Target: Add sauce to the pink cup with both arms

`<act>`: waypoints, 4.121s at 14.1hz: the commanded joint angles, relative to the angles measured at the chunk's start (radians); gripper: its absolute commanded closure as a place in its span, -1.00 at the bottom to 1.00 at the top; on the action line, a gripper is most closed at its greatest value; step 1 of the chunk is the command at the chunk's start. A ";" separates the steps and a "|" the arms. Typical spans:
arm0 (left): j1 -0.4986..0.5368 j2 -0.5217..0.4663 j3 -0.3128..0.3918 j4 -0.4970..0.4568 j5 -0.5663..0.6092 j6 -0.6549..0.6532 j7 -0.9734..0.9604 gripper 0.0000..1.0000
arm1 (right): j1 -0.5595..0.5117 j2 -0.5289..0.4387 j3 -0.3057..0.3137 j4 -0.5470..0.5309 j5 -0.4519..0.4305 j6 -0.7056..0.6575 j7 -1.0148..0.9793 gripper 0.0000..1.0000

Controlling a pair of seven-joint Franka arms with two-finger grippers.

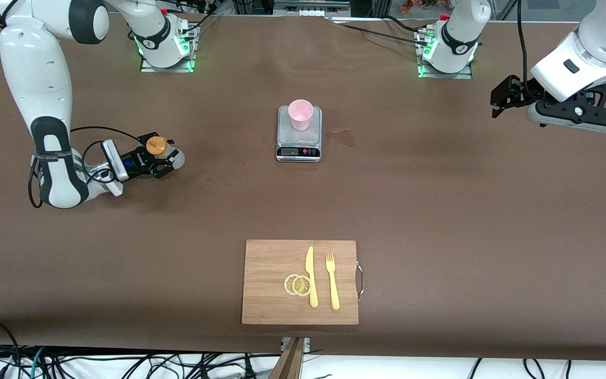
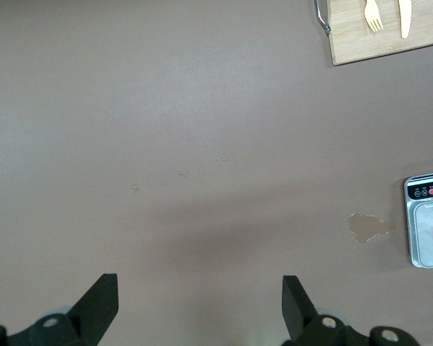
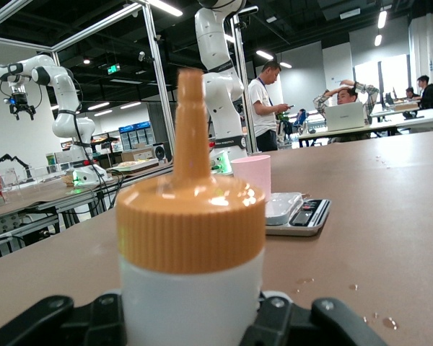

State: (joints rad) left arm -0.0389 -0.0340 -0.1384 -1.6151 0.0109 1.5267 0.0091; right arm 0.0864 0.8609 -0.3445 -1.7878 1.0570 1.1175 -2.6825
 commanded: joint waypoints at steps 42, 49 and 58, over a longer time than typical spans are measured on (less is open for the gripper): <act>0.002 0.006 0.000 0.027 -0.011 -0.034 0.008 -1.00 | 0.255 -0.894 0.058 0.134 -1.034 0.367 2.317 -1.00; 0.004 0.006 0.000 0.027 -0.011 -0.034 0.008 -1.00 | 0.266 -0.936 0.078 0.148 -1.080 0.364 2.509 -1.00; 0.004 0.009 0.000 0.027 -0.011 -0.033 0.008 -1.00 | 0.257 -0.915 0.101 0.183 -1.111 0.360 2.578 -1.00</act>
State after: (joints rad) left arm -0.0376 -0.0335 -0.1384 -1.6132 0.0109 1.5126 0.0091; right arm 0.3502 -0.0463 -0.2359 -1.6120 -0.0441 1.4754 -0.1139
